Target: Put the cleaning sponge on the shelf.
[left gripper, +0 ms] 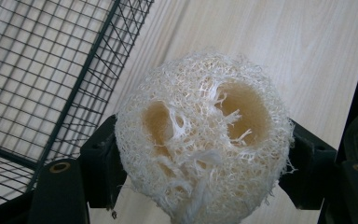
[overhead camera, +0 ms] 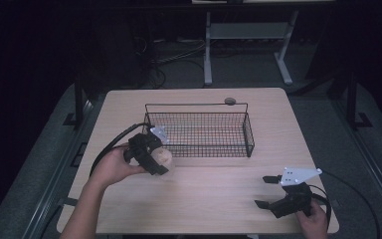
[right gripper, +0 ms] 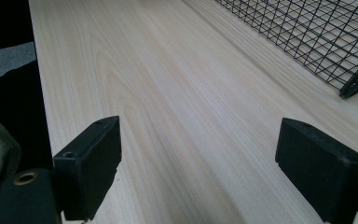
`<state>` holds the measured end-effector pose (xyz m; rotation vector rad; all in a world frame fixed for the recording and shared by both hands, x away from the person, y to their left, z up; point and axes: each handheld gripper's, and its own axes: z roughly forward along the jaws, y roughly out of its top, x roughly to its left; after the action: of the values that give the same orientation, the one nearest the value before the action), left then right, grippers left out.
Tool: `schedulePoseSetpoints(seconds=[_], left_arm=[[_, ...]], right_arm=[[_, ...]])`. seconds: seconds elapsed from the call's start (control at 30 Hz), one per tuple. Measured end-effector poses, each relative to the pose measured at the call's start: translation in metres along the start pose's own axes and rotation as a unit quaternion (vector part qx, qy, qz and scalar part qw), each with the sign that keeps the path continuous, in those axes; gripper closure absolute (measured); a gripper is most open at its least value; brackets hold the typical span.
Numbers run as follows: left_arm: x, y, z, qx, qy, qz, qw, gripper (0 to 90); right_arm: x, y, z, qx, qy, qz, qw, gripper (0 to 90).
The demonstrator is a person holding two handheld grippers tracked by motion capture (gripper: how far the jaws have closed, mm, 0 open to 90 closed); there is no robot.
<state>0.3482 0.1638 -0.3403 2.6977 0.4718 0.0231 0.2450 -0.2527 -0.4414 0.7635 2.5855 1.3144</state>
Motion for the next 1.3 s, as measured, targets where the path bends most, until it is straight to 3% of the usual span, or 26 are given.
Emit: schedulePoseSetpoints(seconds=[0.43,0.6,1.13,1.3], left_arm=[[0.008,0.031,-0.007,0.001,-0.001,0.002,1.0000,26.6],[0.011,0.045,-0.014,0.002,0.008,0.016,0.9998,26.6],[0.027,0.058,-0.015,-0.005,0.003,0.005,1.0000,26.6],[0.029,0.065,-0.017,-0.016,0.010,0.013,0.9997,26.7]], right_arm=[[-0.001,0.000,0.001,-0.003,0.000,0.001,1.0000,13.8],[-0.001,0.000,0.001,-0.003,-0.002,0.002,1.0000,13.8],[-0.006,-0.002,-0.004,-0.006,-0.008,0.008,0.9999,13.8],[-0.006,-0.002,-0.003,-0.001,-0.010,0.009,0.9999,13.8]])
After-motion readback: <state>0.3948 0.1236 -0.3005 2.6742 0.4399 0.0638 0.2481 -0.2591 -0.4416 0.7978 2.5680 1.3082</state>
